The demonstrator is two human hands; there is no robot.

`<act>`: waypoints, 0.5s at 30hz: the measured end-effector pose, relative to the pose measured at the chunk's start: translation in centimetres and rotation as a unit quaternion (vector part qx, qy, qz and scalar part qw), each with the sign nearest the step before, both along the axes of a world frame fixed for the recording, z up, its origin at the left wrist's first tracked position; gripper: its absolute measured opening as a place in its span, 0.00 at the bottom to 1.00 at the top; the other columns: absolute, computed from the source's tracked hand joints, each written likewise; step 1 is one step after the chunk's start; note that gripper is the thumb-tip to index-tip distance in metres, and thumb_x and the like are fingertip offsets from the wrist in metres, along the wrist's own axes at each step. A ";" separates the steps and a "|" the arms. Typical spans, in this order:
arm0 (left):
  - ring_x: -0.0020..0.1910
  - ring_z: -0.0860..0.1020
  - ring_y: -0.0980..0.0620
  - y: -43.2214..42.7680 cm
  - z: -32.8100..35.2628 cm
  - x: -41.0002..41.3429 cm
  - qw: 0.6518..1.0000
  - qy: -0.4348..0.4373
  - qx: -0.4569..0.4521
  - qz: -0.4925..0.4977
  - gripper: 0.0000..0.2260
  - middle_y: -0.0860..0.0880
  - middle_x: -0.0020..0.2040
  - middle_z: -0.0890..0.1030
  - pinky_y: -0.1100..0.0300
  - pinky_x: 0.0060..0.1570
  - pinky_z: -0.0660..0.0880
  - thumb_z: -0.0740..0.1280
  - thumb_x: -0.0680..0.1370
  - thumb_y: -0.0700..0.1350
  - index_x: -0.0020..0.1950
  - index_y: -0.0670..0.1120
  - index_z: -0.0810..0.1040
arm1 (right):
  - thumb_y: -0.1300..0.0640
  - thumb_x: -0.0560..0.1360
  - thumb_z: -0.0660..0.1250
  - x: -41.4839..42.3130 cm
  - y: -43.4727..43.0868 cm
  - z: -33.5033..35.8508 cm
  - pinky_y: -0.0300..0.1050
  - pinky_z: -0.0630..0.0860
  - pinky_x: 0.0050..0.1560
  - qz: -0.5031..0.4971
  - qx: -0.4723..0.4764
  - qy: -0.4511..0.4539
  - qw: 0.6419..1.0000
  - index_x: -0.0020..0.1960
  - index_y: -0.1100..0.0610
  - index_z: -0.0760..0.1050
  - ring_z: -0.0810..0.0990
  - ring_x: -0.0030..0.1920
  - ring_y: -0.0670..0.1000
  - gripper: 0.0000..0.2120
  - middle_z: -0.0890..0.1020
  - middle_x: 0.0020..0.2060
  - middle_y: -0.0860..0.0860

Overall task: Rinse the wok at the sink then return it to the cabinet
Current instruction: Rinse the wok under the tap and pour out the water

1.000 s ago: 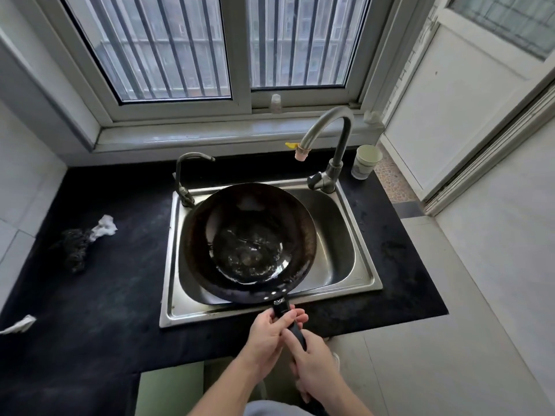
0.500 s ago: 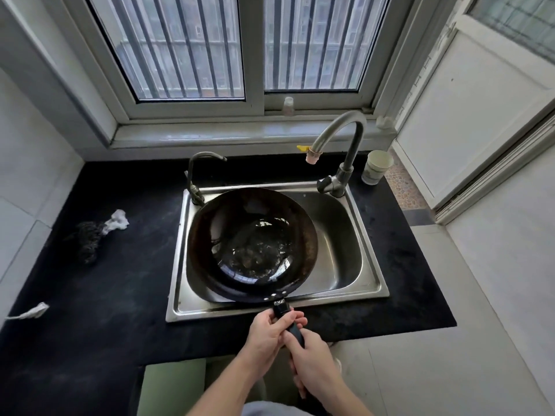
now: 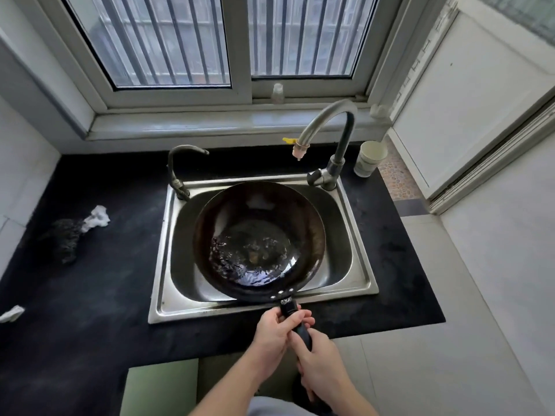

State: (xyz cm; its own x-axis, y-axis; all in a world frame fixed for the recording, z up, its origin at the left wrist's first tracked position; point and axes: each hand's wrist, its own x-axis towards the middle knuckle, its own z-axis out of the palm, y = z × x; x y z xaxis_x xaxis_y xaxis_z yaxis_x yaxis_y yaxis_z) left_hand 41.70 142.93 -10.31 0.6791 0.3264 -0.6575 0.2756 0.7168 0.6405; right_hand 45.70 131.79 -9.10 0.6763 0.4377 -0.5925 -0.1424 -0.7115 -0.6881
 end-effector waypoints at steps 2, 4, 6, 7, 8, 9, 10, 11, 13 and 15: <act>0.47 0.84 0.45 0.1 0.4 0.9 1.000 -0.003 0.002 -0.004 0.06 0.38 0.47 0.85 0.53 0.52 0.81 0.68 0.77 0.34 0.53 0.35 0.79 | 0.46 0.78 0.65 0.9 0.1 0.3 0.44 0.75 0.32 0.007 0.003 -0.012 1.000 0.40 0.52 0.77 0.78 0.29 0.47 0.12 0.81 0.29 0.49; 0.45 0.84 0.46 0.5 0.7 1.6 1.000 -0.008 -0.001 0.007 0.05 0.39 0.45 0.85 0.53 0.52 0.80 0.68 0.77 0.34 0.51 0.34 0.79 | 0.46 0.78 0.65 1.8 0.6 0.6 0.41 0.74 0.32 0.019 0.003 -0.025 1.000 0.40 0.52 0.77 0.78 0.28 0.46 0.12 0.81 0.29 0.49; 0.44 0.83 0.46 1.0 1.0 2.0 1.000 -0.015 -0.002 0.022 0.05 0.39 0.43 0.85 0.52 0.55 0.79 0.68 0.77 0.33 0.51 0.33 0.79 | 0.46 0.78 0.65 2.4 1.2 0.9 0.42 0.75 0.32 0.031 0.013 -0.031 0.999 0.39 0.53 0.76 0.77 0.26 0.45 0.13 0.81 0.29 0.50; 0.44 0.83 0.46 1.3 1.2 2.1 0.999 -0.018 -0.002 0.030 0.07 0.39 0.43 0.85 0.51 0.56 0.78 0.68 0.76 0.34 0.52 0.32 0.78 | 0.46 0.78 0.65 2.6 1.5 1.0 0.42 0.75 0.31 0.037 0.017 -0.032 0.999 0.39 0.52 0.76 0.77 0.25 0.45 0.13 0.80 0.29 0.50; 0.45 0.83 0.45 1.7 1.4 2.2 0.999 -0.020 -0.003 0.037 0.09 0.39 0.44 0.84 0.51 0.56 0.78 0.69 0.76 0.34 0.54 0.31 0.77 | 0.46 0.78 0.65 2.7 1.9 1.2 0.41 0.74 0.30 0.043 0.021 -0.033 0.998 0.39 0.52 0.75 0.76 0.23 0.44 0.13 0.80 0.29 0.50; 0.46 0.83 0.45 2.0 1.4 2.1 0.999 -0.021 -0.003 0.043 0.11 0.39 0.45 0.84 0.51 0.55 0.79 0.70 0.75 0.34 0.56 0.31 0.76 | 0.46 0.78 0.65 2.7 2.2 1.2 0.39 0.73 0.30 0.049 0.022 -0.032 0.998 0.40 0.52 0.75 0.76 0.23 0.43 0.13 0.80 0.29 0.50; 0.46 0.83 0.44 2.3 1.4 2.0 0.999 -0.022 -0.003 0.049 0.12 0.38 0.46 0.84 0.51 0.56 0.79 0.69 0.76 0.34 0.57 0.31 0.76 | 0.46 0.78 0.65 2.7 2.5 1.2 0.38 0.73 0.30 0.052 0.025 -0.032 0.998 0.40 0.52 0.75 0.76 0.23 0.43 0.12 0.80 0.29 0.50; 0.47 0.83 0.44 2.5 1.5 1.8 0.998 -0.023 -0.004 0.054 0.12 0.38 0.47 0.84 0.50 0.57 0.79 0.68 0.77 0.33 0.58 0.31 0.75 | 0.46 0.78 0.65 2.7 2.7 1.2 0.39 0.73 0.30 0.054 0.027 -0.034 0.998 0.40 0.52 0.75 0.76 0.24 0.44 0.12 0.80 0.29 0.50; 0.48 0.83 0.44 2.7 1.3 1.3 0.998 -0.024 -0.008 0.061 0.11 0.37 0.48 0.83 0.50 0.57 0.79 0.67 0.77 0.33 0.58 0.31 0.75 | 0.46 0.78 0.66 2.4 2.8 0.9 0.38 0.74 0.31 0.064 0.025 -0.040 0.997 0.39 0.51 0.75 0.77 0.26 0.45 0.12 0.81 0.29 0.49; 0.47 0.83 0.44 2.5 1.0 0.8 0.998 -0.020 -0.001 0.053 0.08 0.37 0.47 0.83 0.52 0.54 0.80 0.67 0.77 0.34 0.55 0.32 0.77 | 0.46 0.78 0.66 2.0 2.6 0.6 0.38 0.72 0.30 0.065 0.024 -0.029 0.997 0.41 0.50 0.76 0.77 0.25 0.44 0.11 0.80 0.29 0.49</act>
